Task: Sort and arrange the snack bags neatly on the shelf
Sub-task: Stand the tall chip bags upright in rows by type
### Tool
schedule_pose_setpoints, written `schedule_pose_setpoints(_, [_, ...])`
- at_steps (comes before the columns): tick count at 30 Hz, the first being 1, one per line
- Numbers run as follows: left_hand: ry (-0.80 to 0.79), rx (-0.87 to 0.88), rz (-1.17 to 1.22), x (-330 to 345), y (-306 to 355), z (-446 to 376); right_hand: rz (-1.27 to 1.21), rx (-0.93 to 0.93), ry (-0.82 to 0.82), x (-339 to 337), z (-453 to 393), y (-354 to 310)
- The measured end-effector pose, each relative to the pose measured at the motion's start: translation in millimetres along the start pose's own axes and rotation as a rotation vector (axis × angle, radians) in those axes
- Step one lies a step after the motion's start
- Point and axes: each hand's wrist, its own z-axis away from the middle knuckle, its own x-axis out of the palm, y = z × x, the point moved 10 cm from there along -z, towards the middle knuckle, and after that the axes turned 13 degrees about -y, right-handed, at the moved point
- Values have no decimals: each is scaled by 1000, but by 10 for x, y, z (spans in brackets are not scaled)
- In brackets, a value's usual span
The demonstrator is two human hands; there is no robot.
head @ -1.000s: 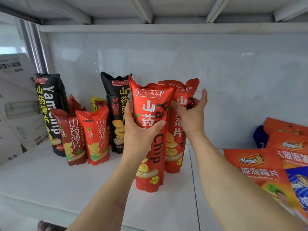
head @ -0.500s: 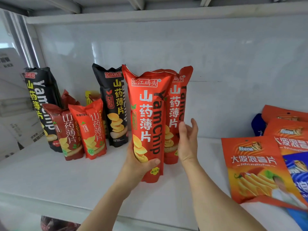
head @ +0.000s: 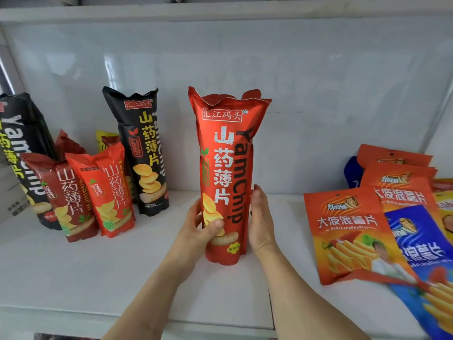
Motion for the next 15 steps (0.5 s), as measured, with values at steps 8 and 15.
schedule_pose_setpoints(8, [33,-38,-42,-12,-86,-79,17,13,-67,-3,155,-62])
schedule_pose_setpoints(15, [-13,-10,68,8,-137,-274,59,52,-95,29,54,-32])
